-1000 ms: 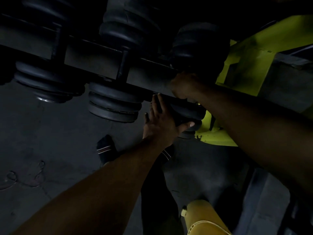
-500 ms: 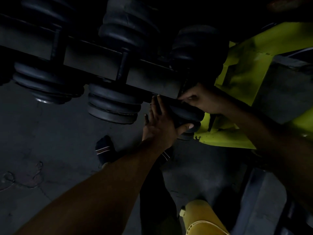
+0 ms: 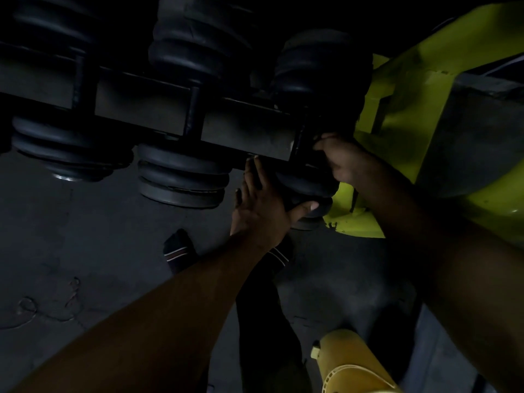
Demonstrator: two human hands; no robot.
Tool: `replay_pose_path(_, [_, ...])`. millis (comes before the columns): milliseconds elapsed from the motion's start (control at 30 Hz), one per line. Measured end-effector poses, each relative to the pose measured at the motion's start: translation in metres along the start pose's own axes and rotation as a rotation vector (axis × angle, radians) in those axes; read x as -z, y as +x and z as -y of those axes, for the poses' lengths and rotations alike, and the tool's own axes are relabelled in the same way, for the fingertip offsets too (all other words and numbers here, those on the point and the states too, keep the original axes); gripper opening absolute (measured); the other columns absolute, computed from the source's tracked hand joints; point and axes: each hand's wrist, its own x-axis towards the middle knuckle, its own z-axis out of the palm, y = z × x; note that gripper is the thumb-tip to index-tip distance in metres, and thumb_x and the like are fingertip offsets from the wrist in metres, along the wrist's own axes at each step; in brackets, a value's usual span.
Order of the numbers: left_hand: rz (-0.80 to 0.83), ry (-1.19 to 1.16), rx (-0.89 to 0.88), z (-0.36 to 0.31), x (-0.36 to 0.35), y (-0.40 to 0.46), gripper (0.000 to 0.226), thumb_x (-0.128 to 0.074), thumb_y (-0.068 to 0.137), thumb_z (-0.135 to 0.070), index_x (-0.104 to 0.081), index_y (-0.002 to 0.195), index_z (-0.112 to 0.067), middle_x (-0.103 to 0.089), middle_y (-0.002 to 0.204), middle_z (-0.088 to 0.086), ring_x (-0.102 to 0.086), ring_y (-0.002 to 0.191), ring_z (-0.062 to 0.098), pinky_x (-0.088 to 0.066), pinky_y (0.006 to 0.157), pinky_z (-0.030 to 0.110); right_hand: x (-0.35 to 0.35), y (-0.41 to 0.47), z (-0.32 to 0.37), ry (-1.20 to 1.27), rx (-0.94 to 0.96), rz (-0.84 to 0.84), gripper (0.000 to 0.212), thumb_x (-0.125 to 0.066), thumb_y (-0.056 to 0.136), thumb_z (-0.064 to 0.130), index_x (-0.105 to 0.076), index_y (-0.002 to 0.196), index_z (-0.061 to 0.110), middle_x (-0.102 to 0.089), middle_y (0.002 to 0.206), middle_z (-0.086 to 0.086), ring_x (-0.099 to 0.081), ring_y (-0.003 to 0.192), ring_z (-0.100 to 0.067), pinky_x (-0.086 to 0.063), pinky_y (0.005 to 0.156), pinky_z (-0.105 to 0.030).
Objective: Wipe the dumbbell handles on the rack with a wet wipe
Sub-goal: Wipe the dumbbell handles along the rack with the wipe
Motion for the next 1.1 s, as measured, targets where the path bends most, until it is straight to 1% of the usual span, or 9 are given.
replay_pose_path(133, [-0.013, 0.024, 0.004, 0.002, -0.002, 0.001, 0.141, -0.043, 0.063, -0.099, 0.008, 0.160, -0.010, 0.000, 0.168, 0.017, -0.010, 0.155, 0.033, -0.028, 0.121, 0.053, -0.004, 0.005, 0.013, 0.542, 0.044, -0.100, 0.023, -0.041, 0.097, -0.005, -0.055, 0.105, 0.011, -0.057, 0.090, -0.001, -0.055, 0.083, -0.010, -0.049, 0.084, -0.024])
replay_pose_path(200, [-0.004, 0.029, 0.009, 0.002, -0.003, 0.000, 0.142, -0.041, 0.062, -0.100, 0.009, 0.160, -0.010, 0.000, 0.169, 0.017, -0.010, 0.155, 0.032, -0.028, 0.121, 0.053, -0.004, 0.004, 0.009, 0.584, 0.061, -0.096, 0.028, -0.046, 0.098, -0.003, -0.054, 0.123, 0.007, -0.060, 0.096, 0.000, -0.057, 0.089, -0.009, -0.048, 0.089, -0.024])
replay_pose_path(467, [0.012, 0.040, 0.009, 0.000, -0.001, 0.001, 0.142, -0.039, 0.063, -0.100, 0.009, 0.160, -0.008, 0.000, 0.168, 0.018, -0.008, 0.155, 0.032, -0.026, 0.122, 0.052, 0.004, -0.011, -0.002, 0.306, 0.300, -0.130, 0.015, -0.067, 0.089, 0.003, -0.057, 0.095, 0.013, -0.068, 0.107, -0.007, -0.066, 0.101, -0.015, -0.055, 0.078, -0.021])
replay_pose_path(600, [0.011, 0.039, 0.014, 0.000, -0.002, 0.001, 0.142, -0.037, 0.061, -0.101, 0.009, 0.160, -0.010, 0.001, 0.169, 0.017, -0.007, 0.156, 0.031, -0.026, 0.122, 0.051, -0.003, -0.016, -0.004, -0.016, 0.291, -0.120, 0.024, -0.070, 0.087, 0.002, -0.050, 0.081, 0.015, -0.056, 0.074, -0.001, -0.056, 0.058, 0.002, -0.042, 0.053, -0.012])
replay_pose_path(700, [-0.008, 0.025, 0.011, 0.000, -0.001, -0.001, 0.140, -0.045, 0.064, -0.097, 0.007, 0.160, -0.010, -0.001, 0.169, 0.016, -0.010, 0.155, 0.031, -0.026, 0.122, 0.049, -0.004, -0.020, -0.015, -0.300, 0.238, -0.066, 0.017, -0.070, 0.087, 0.005, -0.054, 0.091, 0.007, -0.047, 0.068, 0.000, -0.043, 0.057, -0.003, -0.033, 0.045, -0.006])
replay_pose_path(867, [0.010, 0.004, 0.011, 0.001, -0.001, 0.000, 0.142, -0.040, 0.059, -0.100, 0.009, 0.160, -0.013, 0.001, 0.168, 0.015, -0.008, 0.155, 0.032, -0.027, 0.121, 0.053, 0.002, -0.018, -0.010, -0.444, 0.225, -0.021, 0.017, -0.068, 0.087, 0.003, -0.056, 0.081, 0.013, -0.048, 0.069, 0.000, -0.042, 0.062, -0.007, -0.034, 0.051, -0.013])
replay_pose_path(933, [0.013, -0.012, 0.020, 0.001, -0.002, 0.000, 0.141, -0.040, 0.058, -0.100, 0.009, 0.160, -0.015, 0.001, 0.168, 0.015, -0.009, 0.155, 0.032, -0.028, 0.120, 0.054, 0.007, -0.016, -0.011, -0.413, 0.195, -0.011, 0.010, -0.061, 0.087, -0.007, -0.061, 0.090, 0.002, -0.058, 0.080, -0.011, -0.049, 0.073, -0.014, -0.036, 0.059, -0.018])
replay_pose_path(1000, [-0.005, -0.016, 0.026, 0.001, -0.003, 0.000, 0.141, -0.039, 0.057, -0.101, 0.008, 0.159, -0.017, -0.001, 0.168, 0.015, -0.011, 0.155, 0.033, -0.030, 0.119, 0.054, 0.013, -0.013, -0.017, -0.325, 0.174, -0.030, 0.024, -0.056, 0.086, -0.015, -0.058, 0.109, -0.016, -0.063, 0.100, -0.028, -0.053, 0.088, -0.022, -0.042, 0.067, -0.020])
replay_pose_path(1100, [-0.012, -0.005, 0.039, 0.000, -0.004, 0.000, 0.141, -0.037, 0.056, -0.102, 0.007, 0.159, -0.017, -0.002, 0.168, 0.014, -0.016, 0.154, 0.033, -0.031, 0.119, 0.054, 0.013, -0.016, -0.013, -0.101, 0.162, -0.053, 0.020, -0.061, 0.085, -0.012, -0.059, 0.104, -0.005, -0.064, 0.095, -0.016, -0.060, 0.088, -0.019, -0.049, 0.074, -0.020])
